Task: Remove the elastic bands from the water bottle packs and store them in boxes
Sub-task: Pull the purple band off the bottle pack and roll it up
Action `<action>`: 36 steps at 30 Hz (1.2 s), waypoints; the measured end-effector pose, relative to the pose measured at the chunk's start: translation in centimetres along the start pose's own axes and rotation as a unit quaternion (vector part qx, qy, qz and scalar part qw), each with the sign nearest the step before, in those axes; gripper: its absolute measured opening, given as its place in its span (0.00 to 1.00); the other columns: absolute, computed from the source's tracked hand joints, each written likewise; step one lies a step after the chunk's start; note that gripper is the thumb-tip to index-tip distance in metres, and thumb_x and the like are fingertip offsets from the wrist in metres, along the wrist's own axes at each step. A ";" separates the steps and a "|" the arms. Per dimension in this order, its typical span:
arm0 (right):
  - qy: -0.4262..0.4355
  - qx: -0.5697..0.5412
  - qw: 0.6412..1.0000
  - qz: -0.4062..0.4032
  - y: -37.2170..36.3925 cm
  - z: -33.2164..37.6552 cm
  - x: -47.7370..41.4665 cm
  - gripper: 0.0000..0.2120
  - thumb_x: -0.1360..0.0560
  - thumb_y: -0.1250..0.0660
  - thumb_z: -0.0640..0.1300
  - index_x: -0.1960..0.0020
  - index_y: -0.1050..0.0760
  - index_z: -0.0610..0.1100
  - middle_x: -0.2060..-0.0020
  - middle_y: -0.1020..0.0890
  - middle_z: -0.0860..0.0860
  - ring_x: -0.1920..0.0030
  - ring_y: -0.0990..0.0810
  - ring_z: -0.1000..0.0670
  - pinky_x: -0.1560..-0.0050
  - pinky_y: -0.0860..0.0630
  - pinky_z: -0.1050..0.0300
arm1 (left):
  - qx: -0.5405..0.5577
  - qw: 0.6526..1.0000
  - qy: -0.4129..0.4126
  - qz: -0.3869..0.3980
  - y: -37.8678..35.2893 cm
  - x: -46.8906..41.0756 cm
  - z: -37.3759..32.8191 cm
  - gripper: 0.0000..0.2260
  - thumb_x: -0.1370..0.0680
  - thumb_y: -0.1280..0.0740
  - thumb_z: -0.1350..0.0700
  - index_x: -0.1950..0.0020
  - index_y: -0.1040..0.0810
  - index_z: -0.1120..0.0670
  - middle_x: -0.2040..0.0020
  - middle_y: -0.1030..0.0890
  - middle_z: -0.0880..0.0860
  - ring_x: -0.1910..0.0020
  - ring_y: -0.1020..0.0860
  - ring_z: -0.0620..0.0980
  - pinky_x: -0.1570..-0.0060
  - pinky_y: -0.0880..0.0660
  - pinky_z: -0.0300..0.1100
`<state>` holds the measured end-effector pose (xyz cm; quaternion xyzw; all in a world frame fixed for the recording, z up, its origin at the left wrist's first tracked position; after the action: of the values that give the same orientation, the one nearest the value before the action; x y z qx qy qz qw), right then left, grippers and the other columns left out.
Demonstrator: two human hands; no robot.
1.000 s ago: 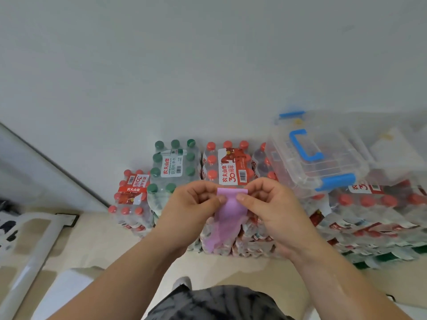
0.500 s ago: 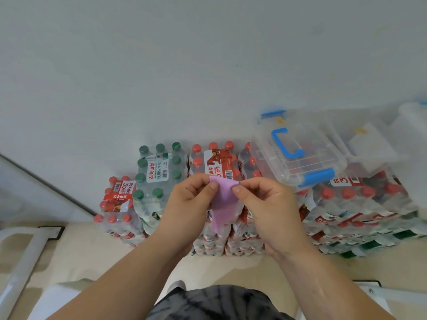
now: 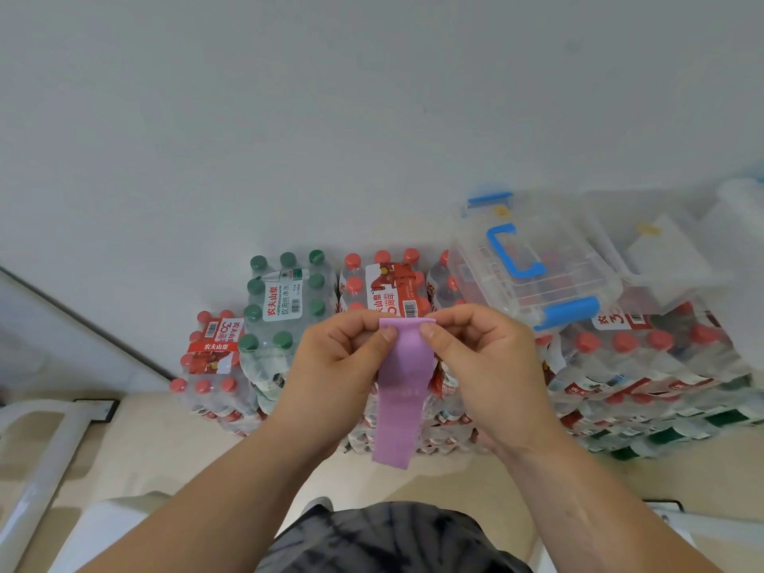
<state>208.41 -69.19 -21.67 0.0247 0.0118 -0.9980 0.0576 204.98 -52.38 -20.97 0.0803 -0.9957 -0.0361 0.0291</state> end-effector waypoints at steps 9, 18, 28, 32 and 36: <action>0.011 -0.002 0.999 0.039 -0.4 0.8 -0.2 0.11 0.25 0.26 0.34 0.53 0.15 0.51 0.62 0.15 0.49 0.62 0.17 0.55 0.59 0.19 0.64 | 0.027 0.999 0.015 0.010 0.0 0.3 -0.1 0.12 0.20 0.33 0.64 0.51 0.13 0.50 0.57 0.14 0.54 0.58 0.17 0.51 0.60 0.19 0.44; 0.051 0.043 0.993 0.097 -0.8 2.0 0.5 0.11 0.23 0.28 0.36 0.53 0.16 0.53 0.59 0.15 0.54 0.58 0.16 0.57 0.57 0.20 0.65 | 0.068 0.997 0.025 0.033 -0.7 0.4 0.0 0.07 0.29 0.28 0.52 0.56 0.14 0.54 0.61 0.15 0.56 0.63 0.19 0.50 0.65 0.22 0.40; 0.022 0.025 0.996 0.087 0.5 1.5 0.5 0.10 0.25 0.26 0.34 0.55 0.16 0.48 0.59 0.13 0.49 0.57 0.14 0.50 0.55 0.17 0.61 | 0.016 0.999 0.010 0.042 -1.8 0.5 -0.5 0.05 0.22 0.29 0.60 0.56 0.15 0.52 0.64 0.15 0.57 0.64 0.19 0.47 0.64 0.23 0.36; 0.003 0.024 0.998 0.061 1.2 0.9 0.4 0.09 0.24 0.27 0.35 0.56 0.16 0.49 0.61 0.14 0.49 0.60 0.16 0.53 0.57 0.18 0.62 | -0.001 0.999 0.019 0.038 -1.9 0.5 -0.4 0.04 0.22 0.30 0.55 0.54 0.14 0.49 0.59 0.14 0.55 0.61 0.17 0.48 0.63 0.21 0.40; 0.016 0.032 0.998 0.060 1.2 1.1 0.3 0.09 0.24 0.27 0.35 0.56 0.16 0.49 0.62 0.14 0.49 0.60 0.17 0.53 0.57 0.18 0.59 | 0.007 0.999 0.018 0.033 -1.9 0.6 -0.5 0.07 0.21 0.31 0.58 0.54 0.14 0.49 0.59 0.14 0.53 0.61 0.17 0.48 0.65 0.21 0.41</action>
<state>208.16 -70.47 -20.61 0.0434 -0.0209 -0.9921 0.1162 204.76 -54.38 -20.57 0.0483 -0.9974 -0.0265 0.0473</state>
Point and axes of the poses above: each hand's wrist, its own x-axis away from the middle knuckle, its own y-axis out of the back of the hand, z = x × y, the point moved 10 cm from there along -x, towards the middle knuckle
